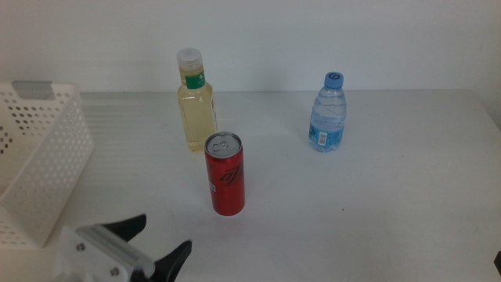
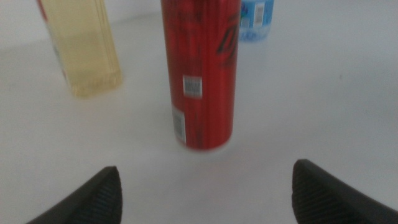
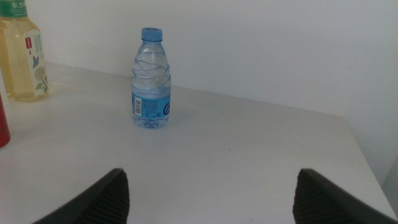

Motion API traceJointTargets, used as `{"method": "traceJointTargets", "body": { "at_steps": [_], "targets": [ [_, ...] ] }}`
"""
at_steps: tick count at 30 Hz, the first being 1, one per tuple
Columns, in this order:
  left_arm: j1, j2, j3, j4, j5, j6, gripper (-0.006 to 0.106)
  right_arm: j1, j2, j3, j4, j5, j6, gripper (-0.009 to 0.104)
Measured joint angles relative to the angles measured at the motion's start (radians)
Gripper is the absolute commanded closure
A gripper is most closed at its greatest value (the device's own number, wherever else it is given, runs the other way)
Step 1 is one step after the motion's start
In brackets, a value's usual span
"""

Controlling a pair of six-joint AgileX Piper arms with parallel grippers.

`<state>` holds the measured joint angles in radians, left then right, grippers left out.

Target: Use arms to grab the bottles and put them into the dustbin to the left of the table.

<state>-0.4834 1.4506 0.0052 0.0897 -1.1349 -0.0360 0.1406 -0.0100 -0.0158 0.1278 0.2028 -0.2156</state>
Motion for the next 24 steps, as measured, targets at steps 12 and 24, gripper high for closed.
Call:
{"method": "traceJointTargets", "body": {
  "at_steps": [12,24],
  "targets": [
    [0.0,0.005,-0.193,0.035,0.083,-0.007,0.01,0.0,0.0,0.0,0.0,0.0,0.0,0.014],
    [0.0,0.195,-0.325,0.054,0.022,-0.091,0.01,0.0,0.0,0.0,0.0,0.0,0.0,0.014]
  ]
}}
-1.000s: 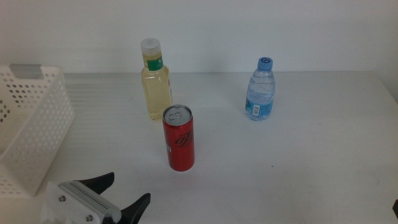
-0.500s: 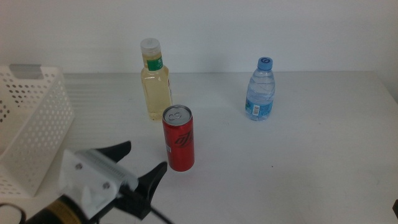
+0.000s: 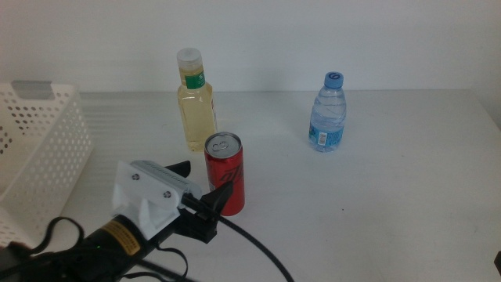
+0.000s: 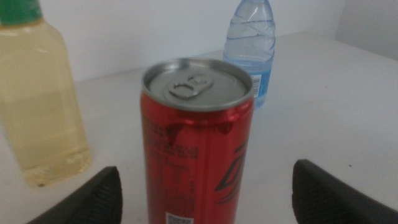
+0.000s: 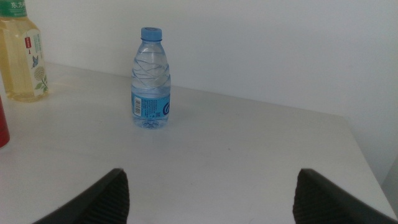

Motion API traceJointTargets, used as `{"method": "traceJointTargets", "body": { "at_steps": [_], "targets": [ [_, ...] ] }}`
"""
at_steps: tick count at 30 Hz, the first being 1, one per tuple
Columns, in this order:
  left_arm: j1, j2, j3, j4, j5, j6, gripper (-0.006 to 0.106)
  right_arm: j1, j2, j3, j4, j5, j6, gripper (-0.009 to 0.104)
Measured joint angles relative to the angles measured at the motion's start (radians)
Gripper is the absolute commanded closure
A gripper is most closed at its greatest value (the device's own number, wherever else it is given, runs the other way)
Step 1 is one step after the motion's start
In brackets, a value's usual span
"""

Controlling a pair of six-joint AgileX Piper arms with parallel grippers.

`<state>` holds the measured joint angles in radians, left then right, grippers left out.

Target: Use arms to grab the bottles and put them into the dustbin to the left of the table.

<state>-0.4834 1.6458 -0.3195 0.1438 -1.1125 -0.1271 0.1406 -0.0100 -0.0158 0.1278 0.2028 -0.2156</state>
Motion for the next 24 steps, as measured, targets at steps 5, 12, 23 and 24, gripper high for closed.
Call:
{"method": "traceJointTargets", "body": {
  "at_steps": [5,12,23,24],
  "targets": [
    [0.0,0.089,-0.045,0.004,-0.02,-0.029,0.01,0.0,0.0,0.0,0.0,0.0,0.0,0.014],
    [0.0,0.174,-0.13,0.006,-0.02,-0.037,0.01,0.0,0.0,0.0,0.0,0.0,0.0,0.014],
    [0.0,0.293,-0.25,0.006,-0.023,-0.04,0.01,0.0,0.0,0.0,0.0,0.0,0.0,0.014],
    [0.0,0.3,-0.259,0.006,-0.023,-0.04,0.01,0.0,0.0,0.0,0.0,0.0,0.0,0.014]
  ]
}}
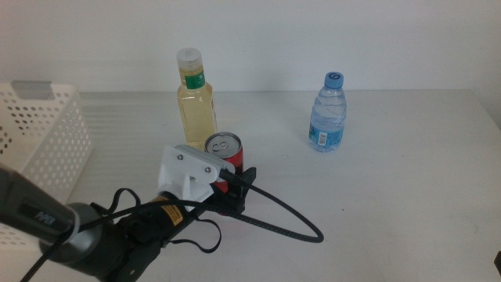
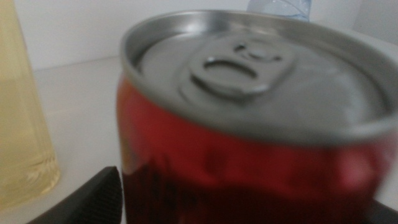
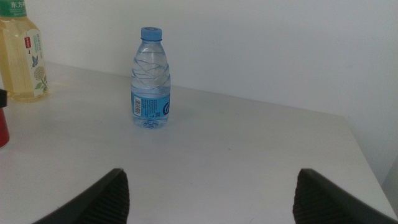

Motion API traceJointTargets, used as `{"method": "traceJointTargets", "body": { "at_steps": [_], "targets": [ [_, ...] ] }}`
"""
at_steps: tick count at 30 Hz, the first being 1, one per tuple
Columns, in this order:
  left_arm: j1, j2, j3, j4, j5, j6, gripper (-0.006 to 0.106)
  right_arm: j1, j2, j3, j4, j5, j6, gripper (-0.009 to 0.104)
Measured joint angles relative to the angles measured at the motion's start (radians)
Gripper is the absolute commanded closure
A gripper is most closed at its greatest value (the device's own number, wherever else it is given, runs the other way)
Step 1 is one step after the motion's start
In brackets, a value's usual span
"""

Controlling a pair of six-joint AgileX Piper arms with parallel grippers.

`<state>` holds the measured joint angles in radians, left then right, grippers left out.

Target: Use arms to grab the bottles and put them into the dustbin to the left of the table.

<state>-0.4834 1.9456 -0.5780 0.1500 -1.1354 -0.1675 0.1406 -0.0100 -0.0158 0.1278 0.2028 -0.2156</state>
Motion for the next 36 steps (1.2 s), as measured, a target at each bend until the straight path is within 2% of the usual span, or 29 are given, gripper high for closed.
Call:
{"method": "traceJointTargets", "body": {
  "at_steps": [6,9,16,17,22,31,36],
  "targets": [
    [0.0,0.037,-0.045,0.0,-0.001,0.0,0.012,0.0,0.0,0.0,0.0,0.0,0.0,0.014],
    [0.0,0.052,-0.052,0.0,0.0,0.0,0.022,0.0,0.0,0.0,0.0,0.0,0.0,0.014],
    [0.0,0.056,-0.055,0.0,-0.001,0.0,0.069,0.0,0.0,0.0,0.0,0.0,0.0,0.014],
    [0.0,0.056,-0.055,0.0,-0.001,0.0,0.087,0.0,0.0,0.0,0.0,0.0,0.0,0.014],
    [0.0,0.038,-0.055,0.025,0.029,0.0,0.09,0.0,0.0,0.0,0.0,0.0,0.0,0.014],
    [0.0,-0.169,-0.05,0.086,0.322,-0.009,0.089,0.0,0.0,0.0,0.0,0.0,0.0,0.014],
    [0.0,-0.3,-0.049,0.143,0.502,-0.111,0.089,0.0,0.0,0.0,0.0,0.0,0.0,0.014]
  ]
}}
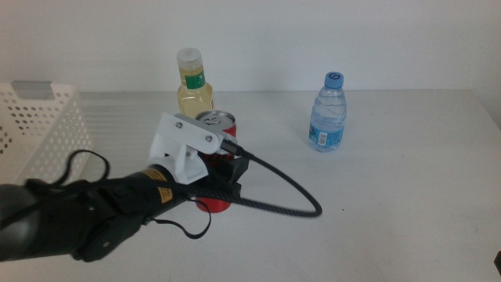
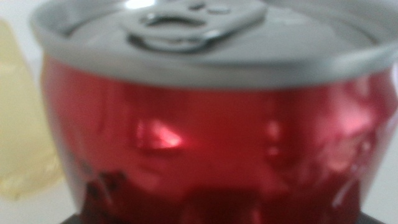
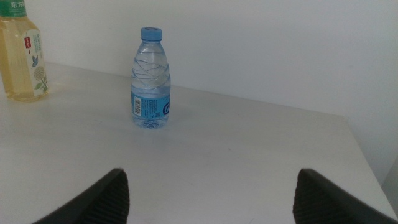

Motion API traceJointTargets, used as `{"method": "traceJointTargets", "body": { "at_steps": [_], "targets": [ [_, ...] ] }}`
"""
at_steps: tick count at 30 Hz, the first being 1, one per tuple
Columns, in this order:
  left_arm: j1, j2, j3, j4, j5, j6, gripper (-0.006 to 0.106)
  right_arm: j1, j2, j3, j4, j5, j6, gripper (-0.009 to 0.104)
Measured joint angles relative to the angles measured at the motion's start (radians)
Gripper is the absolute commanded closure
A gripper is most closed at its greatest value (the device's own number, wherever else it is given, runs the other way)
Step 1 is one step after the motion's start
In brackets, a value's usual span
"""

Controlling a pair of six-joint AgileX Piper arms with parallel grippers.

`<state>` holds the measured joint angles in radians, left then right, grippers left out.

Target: Use arms to grab the bottles and put them into the dustbin to the left of the table.

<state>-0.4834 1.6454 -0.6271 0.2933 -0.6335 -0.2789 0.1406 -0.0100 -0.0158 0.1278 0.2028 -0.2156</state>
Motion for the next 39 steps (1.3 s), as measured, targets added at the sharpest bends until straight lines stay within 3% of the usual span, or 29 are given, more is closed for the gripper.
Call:
{"method": "traceJointTargets", "body": {
  "at_steps": [4,9,15,20,24,31,36,39],
  "targets": [
    [0.0,-0.085,-0.002,0.078,0.167,-0.133,0.089,0.0,0.0,0.0,0.0,0.0,0.0,0.014],
    [0.0,-0.153,-0.035,0.26,0.338,-0.322,0.089,0.0,0.0,0.0,0.0,0.0,0.0,0.014],
    [0.0,-0.178,-0.064,0.468,0.337,-0.5,0.089,0.0,0.0,0.0,0.0,0.0,0.0,0.014],
    [0.0,-0.18,-0.07,0.509,0.327,-0.517,0.089,0.0,0.0,0.0,0.0,0.0,0.0,0.014],
    [0.0,-0.18,-0.07,0.51,0.32,-0.517,0.089,0.0,0.0,0.0,0.0,0.0,0.0,0.014],
    [0.0,-0.184,-0.07,0.433,0.32,-0.516,0.089,0.0,0.0,0.0,0.0,0.0,0.0,0.014],
    [0.0,-0.207,-0.07,0.256,0.404,-0.446,0.09,0.0,0.0,0.0,0.0,0.0,0.0,0.014],
    [0.0,-0.233,-0.072,0.108,0.51,-0.297,0.09,0.0,0.0,0.0,0.0,0.0,0.0,0.014]
  ]
}}
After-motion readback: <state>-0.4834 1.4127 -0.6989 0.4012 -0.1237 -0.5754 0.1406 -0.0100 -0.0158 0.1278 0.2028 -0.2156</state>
